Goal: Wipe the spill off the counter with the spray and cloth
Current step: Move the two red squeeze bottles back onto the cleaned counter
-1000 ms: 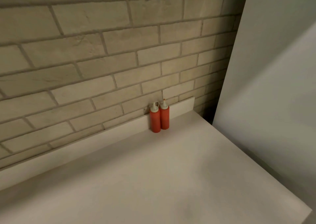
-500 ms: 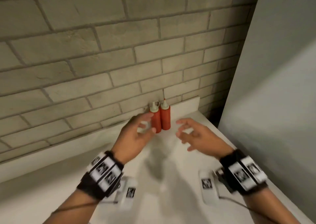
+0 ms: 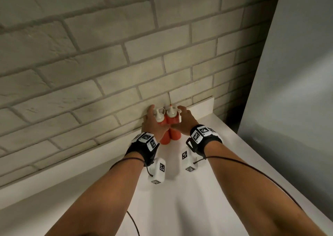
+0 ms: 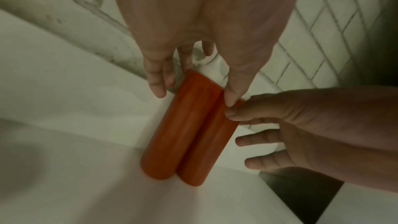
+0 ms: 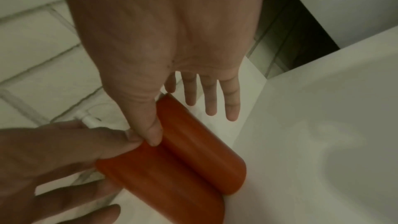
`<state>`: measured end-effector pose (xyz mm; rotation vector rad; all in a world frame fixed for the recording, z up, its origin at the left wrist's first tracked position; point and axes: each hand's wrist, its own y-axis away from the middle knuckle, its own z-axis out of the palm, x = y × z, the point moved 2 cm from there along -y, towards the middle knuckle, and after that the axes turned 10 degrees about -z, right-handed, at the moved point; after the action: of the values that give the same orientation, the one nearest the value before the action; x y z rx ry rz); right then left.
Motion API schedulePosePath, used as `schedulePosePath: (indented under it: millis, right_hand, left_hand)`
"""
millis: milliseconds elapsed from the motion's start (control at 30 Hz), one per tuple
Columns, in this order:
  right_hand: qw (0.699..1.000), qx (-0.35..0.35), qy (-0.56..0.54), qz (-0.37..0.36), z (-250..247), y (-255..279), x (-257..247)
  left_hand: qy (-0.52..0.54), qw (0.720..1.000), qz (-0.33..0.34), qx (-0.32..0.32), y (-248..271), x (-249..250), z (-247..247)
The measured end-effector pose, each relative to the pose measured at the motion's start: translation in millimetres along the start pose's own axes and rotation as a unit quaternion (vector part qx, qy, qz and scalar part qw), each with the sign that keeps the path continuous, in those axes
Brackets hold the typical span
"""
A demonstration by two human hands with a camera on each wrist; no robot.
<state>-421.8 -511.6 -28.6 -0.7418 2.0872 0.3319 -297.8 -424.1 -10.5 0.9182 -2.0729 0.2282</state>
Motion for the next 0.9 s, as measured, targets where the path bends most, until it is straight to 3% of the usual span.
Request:
schedulePosePath:
  millis: [167,500,900]
  right_hand:
    - [1.000,-0.008,-0.007,-0.009,17.8,-8.3,11.5]
    - [0.997,0.062,-0.049,-0.016,23.4,-0.8,24.1]
    - [0.981,0.106,-0.123,-0.106,-3.0,78.7,-26.9]
  left_hand:
    - [-0.010,1.000,0.001,-0.004,-16.4,-16.2,15.8]
    - [-0.016,0.999,0.028,0.019,-6.6,-25.5,13.3]
    - [0.093,0.990,0.103,0.005,62.5,-48.3,-53.8]
